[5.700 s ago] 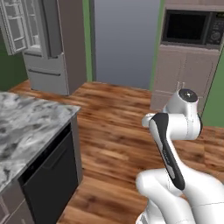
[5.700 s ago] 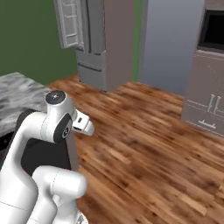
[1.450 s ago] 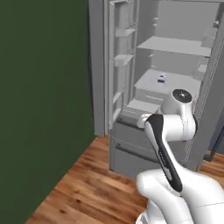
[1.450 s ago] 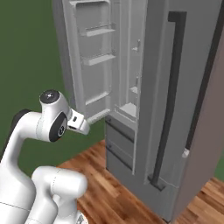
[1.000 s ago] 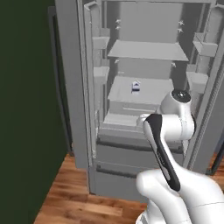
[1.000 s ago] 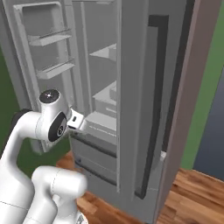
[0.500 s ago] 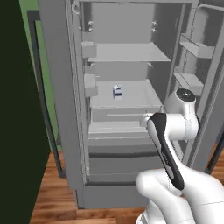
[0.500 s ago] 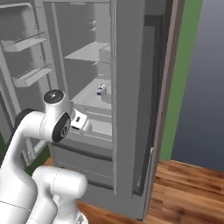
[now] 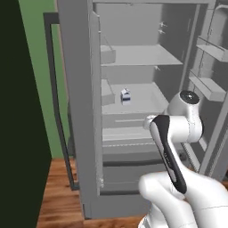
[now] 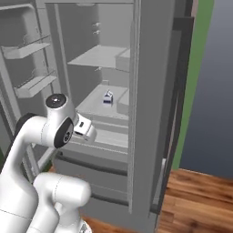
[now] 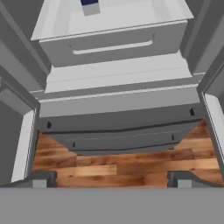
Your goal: Take a sugar cube from the saucer and place it inside the coffee. Then, grab milk from the fridge and place it next to the coffee on the counter to sweeten the coffee.
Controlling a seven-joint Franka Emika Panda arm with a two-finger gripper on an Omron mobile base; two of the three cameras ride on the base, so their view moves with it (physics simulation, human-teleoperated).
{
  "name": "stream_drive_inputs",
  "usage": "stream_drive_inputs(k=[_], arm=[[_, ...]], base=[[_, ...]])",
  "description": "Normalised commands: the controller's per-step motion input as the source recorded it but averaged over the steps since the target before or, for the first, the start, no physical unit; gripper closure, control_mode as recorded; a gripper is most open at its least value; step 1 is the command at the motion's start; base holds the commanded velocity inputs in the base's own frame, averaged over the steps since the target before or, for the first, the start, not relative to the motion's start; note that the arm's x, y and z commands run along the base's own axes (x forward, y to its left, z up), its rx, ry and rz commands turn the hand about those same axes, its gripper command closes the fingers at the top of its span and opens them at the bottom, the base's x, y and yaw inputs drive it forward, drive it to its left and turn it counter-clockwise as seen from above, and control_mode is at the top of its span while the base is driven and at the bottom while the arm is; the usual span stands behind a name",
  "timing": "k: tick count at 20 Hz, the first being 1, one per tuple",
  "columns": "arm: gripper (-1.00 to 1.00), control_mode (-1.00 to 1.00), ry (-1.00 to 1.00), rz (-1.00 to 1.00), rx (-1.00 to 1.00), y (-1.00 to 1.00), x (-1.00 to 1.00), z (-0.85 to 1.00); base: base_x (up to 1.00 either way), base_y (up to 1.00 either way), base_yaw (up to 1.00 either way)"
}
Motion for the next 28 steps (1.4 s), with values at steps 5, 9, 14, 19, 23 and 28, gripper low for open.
stream_drive_inputs(k=[5,9,14,19,23,28], arm=[[-1.00,1.00,0.00,0.00,0.00,0.00,0.00,0.00],[-1.00,1.00,0.00,0.00,0.00,0.00,0.00,0.00],[-1.00,1.00,0.00,0.00,0.00,0.00,0.00,0.00],[-1.00,1.00,0.00,0.00,0.00,0.00,0.00,0.00],[-1.00,1.00,0.00,0.00,0.00,0.00,0.00,0.00],[-1.00,-1.00,-0.02,0.00,-0.01,0.18,0.68,0.03]], base=[[0.40,0.11,-0.01],[0.47,0.19,0.00],[0.49,0.08,0.00],[0.44,0.10,0.00],[0.47,0.11,0.00],[0.00,0.00,0.00]])
